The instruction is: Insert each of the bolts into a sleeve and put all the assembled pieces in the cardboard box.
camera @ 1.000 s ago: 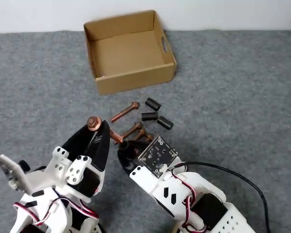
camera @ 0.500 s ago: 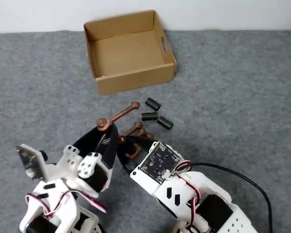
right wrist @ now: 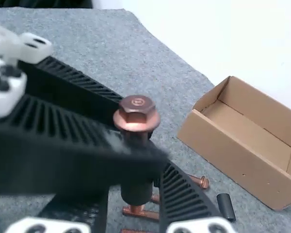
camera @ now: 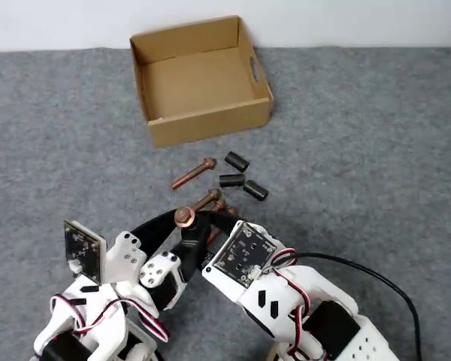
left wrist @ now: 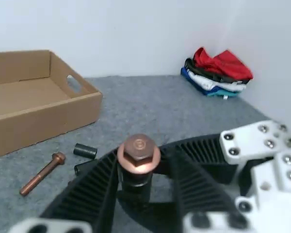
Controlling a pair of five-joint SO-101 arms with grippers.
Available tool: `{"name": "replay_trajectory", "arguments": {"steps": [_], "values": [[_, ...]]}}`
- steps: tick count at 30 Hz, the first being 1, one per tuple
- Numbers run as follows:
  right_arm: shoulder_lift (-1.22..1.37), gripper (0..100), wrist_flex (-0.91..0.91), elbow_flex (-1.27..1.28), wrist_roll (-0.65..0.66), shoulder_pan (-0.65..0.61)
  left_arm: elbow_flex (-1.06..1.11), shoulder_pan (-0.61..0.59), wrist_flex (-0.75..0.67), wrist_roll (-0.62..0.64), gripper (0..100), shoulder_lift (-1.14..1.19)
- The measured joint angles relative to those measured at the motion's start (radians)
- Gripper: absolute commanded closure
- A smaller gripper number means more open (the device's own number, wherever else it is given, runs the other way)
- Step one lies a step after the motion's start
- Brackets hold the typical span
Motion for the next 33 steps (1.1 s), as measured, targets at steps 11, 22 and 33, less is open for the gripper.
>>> {"name": "replay_trajectory", "arguments": {"steps": [11,22,33], "values": [[0.0,99.1,-0.002,-0.002,0.0,0.0,-0.063,-0.123,0.035,-0.112,80,0.0],[-0.002,99.1,-0.002,-0.003,-0.077,0.064,-0.16,-0.146,0.098,-0.123,100,0.0],[0.028,99.1,0.147,-0.02,-0.33,0.384,0.072,-0.562,0.023,-0.176,100,0.0]]}}
